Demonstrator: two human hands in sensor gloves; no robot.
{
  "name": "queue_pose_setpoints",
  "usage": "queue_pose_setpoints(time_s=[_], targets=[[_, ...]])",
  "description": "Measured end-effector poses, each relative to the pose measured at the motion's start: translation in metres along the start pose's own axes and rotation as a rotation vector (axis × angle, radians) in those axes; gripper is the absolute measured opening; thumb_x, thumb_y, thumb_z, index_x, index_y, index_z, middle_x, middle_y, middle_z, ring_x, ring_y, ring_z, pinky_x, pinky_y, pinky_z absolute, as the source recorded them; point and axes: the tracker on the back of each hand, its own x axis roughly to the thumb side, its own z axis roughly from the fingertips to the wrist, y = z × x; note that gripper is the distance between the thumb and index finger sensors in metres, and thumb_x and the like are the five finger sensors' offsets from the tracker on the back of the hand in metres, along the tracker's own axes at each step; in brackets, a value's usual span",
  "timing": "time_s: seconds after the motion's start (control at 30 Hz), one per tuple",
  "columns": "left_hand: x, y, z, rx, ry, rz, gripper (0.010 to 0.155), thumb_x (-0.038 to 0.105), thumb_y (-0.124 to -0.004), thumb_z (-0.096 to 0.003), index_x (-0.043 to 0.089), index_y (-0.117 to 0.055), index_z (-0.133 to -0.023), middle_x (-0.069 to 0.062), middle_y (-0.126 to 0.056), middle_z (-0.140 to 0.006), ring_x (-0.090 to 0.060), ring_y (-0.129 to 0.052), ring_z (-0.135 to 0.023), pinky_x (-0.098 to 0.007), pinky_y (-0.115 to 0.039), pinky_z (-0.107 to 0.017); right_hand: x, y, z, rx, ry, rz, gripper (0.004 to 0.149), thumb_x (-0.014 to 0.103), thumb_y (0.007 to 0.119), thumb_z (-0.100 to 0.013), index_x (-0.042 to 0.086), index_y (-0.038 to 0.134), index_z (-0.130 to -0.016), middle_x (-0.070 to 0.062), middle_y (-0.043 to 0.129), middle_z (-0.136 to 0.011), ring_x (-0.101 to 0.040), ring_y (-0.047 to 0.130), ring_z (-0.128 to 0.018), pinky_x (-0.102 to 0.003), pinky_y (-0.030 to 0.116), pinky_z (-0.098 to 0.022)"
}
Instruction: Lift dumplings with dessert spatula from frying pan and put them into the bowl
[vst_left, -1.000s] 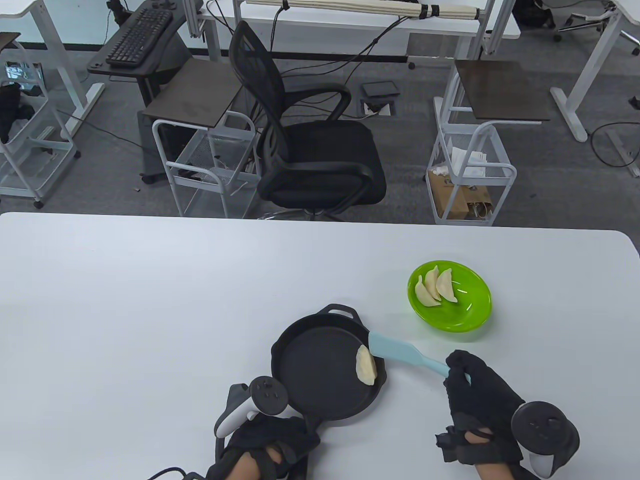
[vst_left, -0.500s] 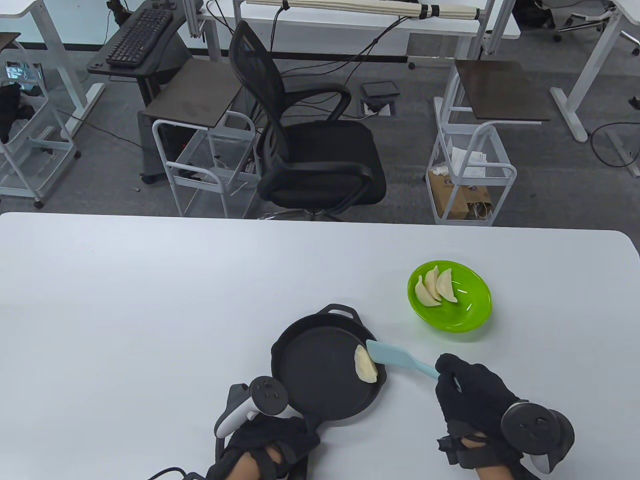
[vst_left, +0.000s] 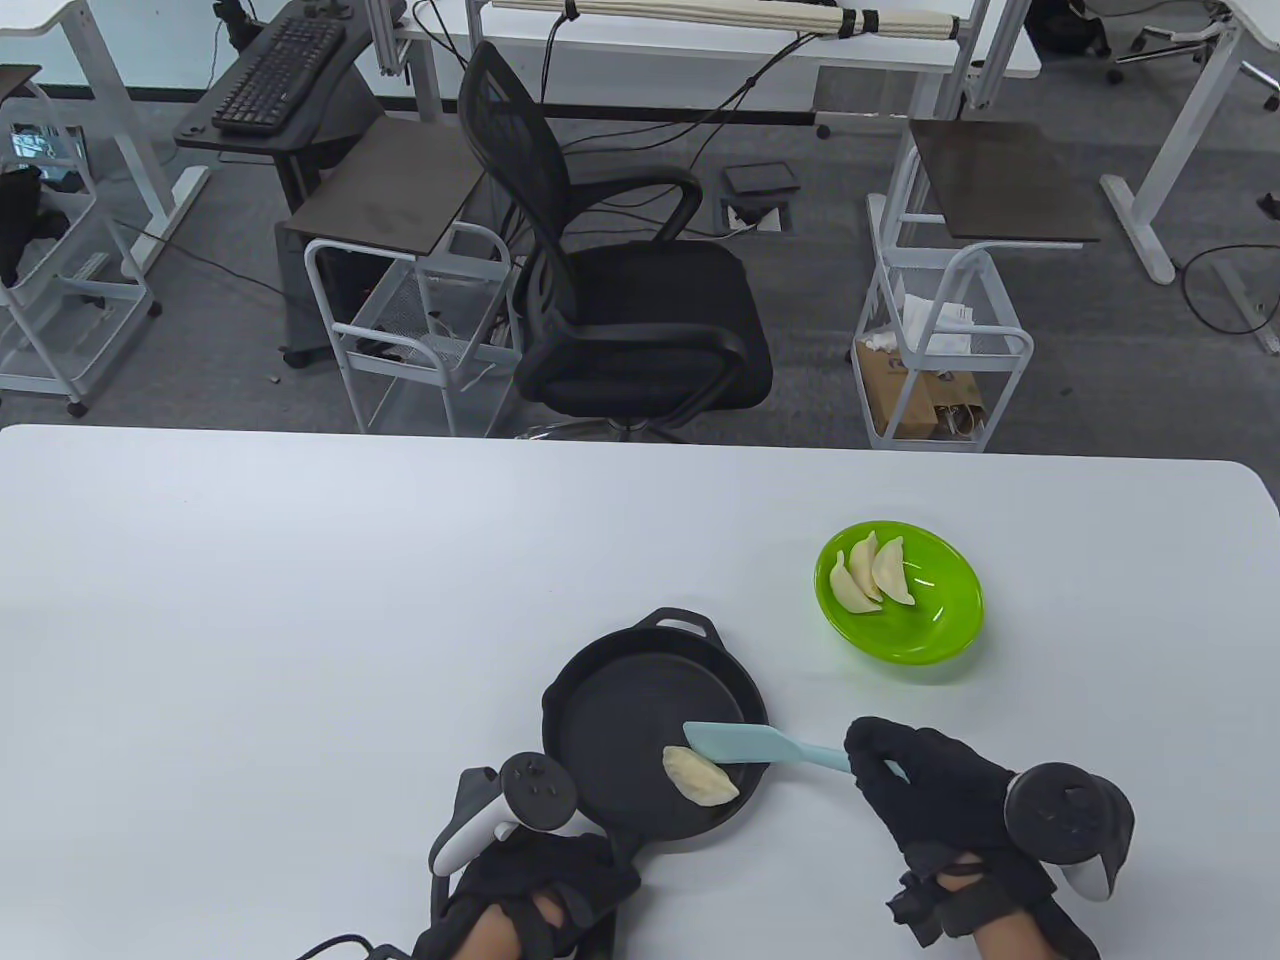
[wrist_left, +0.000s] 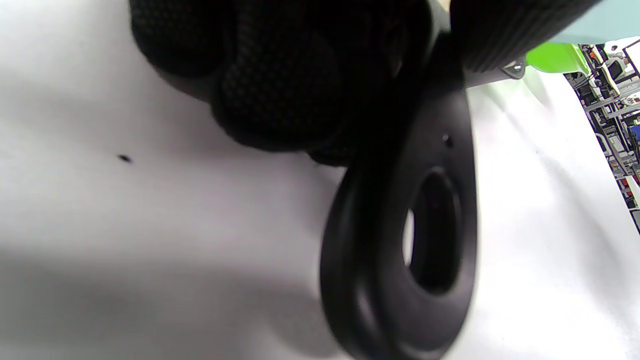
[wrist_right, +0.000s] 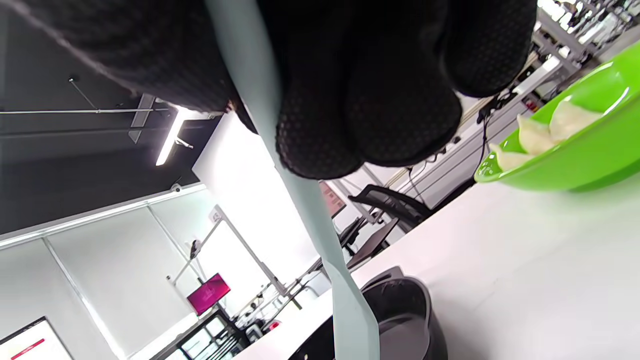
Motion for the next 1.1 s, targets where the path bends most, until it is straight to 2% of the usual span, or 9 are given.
queue_pose_setpoints(time_s=[0.23, 0.53, 0.7, 0.87, 1.1], targets=[[0.000, 0.000, 0.000, -0.002, -0.002, -0.005, 0.064, 0.064, -0.073, -0.0485, 0.022, -0.071, -0.097, 0.006, -0.108, -0.061, -0.018, -0.102, -0.040, -0.044, -0.077, -0.051, -0.007, 0.019, -0.005, 0.140, 0.001, -0.146, 0.041, 0.039, 0.083, -0.055, 0.013, 0.082, -0.087, -0.020, 0.096, -0.069, -0.043, 0.093, -0.053, -0.067, 0.064, -0.063], [0.000, 0.000, 0.000, -0.003, -0.003, -0.005, 0.064, 0.064, -0.074, -0.0484, 0.022, -0.071, -0.097, 0.006, -0.108, -0.061, -0.019, -0.102, -0.039, -0.045, -0.077, -0.050, -0.019, 0.034, -0.008, 0.237, 0.061, -0.192, 0.041, 0.036, 0.082, -0.055, 0.015, 0.081, -0.090, -0.020, 0.094, -0.074, -0.043, 0.092, -0.058, -0.068, 0.061, -0.064], [0.000, 0.000, 0.000, -0.003, -0.003, -0.007, 0.064, 0.064, -0.073, -0.0483, 0.023, -0.071, -0.097, 0.006, -0.108, -0.060, -0.018, -0.102, -0.040, -0.045, -0.077, -0.051, -0.033, 0.047, -0.006, 0.272, 0.162, -0.282, 0.042, 0.036, 0.081, -0.055, 0.015, 0.080, -0.091, -0.020, 0.094, -0.076, -0.043, 0.092, -0.060, -0.068, 0.062, -0.065], [0.000, 0.000, 0.000, -0.005, -0.003, -0.006, 0.064, 0.064, -0.073, -0.0484, 0.023, -0.071, -0.097, 0.006, -0.108, -0.061, -0.019, -0.102, -0.039, -0.045, -0.077, -0.051, -0.048, 0.061, -0.002, 0.311, 0.352, -0.400, 0.044, 0.035, 0.080, -0.056, 0.010, 0.078, -0.092, -0.021, 0.095, -0.074, -0.043, 0.094, -0.057, -0.067, 0.063, -0.064], [0.000, 0.000, 0.000, -0.006, -0.005, -0.004, 0.064, 0.064, -0.074, -0.0483, 0.023, -0.071, -0.097, 0.006, -0.108, -0.060, -0.019, -0.102, -0.039, -0.045, -0.077, -0.050, -0.061, 0.086, 0.004, 0.351, 0.492, -0.547, 0.046, 0.033, 0.079, -0.056, 0.008, 0.076, -0.094, -0.021, 0.094, -0.075, -0.043, 0.095, -0.059, -0.067, 0.063, -0.064]])
